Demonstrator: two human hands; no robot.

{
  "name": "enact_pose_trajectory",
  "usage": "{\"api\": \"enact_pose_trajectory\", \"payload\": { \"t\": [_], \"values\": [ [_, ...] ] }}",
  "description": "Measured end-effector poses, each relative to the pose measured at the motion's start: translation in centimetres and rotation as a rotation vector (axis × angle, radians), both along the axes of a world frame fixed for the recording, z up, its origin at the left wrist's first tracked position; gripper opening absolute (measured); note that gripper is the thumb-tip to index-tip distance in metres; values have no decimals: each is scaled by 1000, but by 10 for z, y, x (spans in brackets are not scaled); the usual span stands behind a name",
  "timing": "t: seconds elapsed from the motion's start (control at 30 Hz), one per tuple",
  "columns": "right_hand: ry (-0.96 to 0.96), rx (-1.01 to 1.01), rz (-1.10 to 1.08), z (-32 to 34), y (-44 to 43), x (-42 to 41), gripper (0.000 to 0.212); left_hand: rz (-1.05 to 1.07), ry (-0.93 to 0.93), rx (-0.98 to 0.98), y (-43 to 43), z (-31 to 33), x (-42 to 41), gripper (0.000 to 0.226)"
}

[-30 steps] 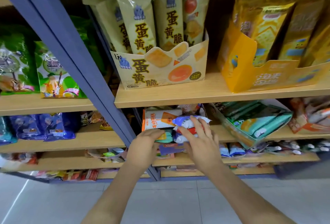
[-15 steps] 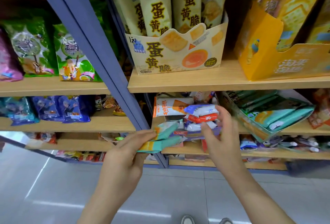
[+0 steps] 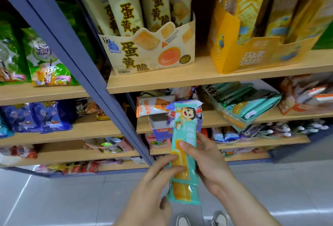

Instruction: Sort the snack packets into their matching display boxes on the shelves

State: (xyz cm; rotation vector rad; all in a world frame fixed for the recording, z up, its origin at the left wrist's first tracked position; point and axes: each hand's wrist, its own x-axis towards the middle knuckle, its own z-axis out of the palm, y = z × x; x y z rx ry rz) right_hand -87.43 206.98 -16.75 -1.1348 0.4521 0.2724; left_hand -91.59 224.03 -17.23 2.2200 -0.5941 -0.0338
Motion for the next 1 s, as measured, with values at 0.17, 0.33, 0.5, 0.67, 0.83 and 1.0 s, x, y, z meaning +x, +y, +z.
{"api": "enact_pose_trajectory", "payload": {
  "t": [0.17, 0.33, 0.5, 0.67, 0.83, 1.0],
  "values": [
    [-120, -264, -22, -1, -14, -10, 57, 259, 477, -401, -45, 18, 32, 43],
    [-192, -291, 2, -4, -40, -24, 60, 330, 528, -411, -94, 4, 58, 20],
    [-86, 155, -226, -5, -85, -26, 36, 220, 705, -545, -126, -6, 59, 20],
    [-49, 91, -280, -15, -116, -19, 31, 145, 744, -486, -167, -16, 53, 24],
    [-15, -88, 3, -23, -173, -18, 16, 245, 531, -196, -207, -24, 64, 29],
    [3, -83, -95, -49, -205, -7, 35, 95, 449, -56, -260, -36, 76, 44]
  ]
}}
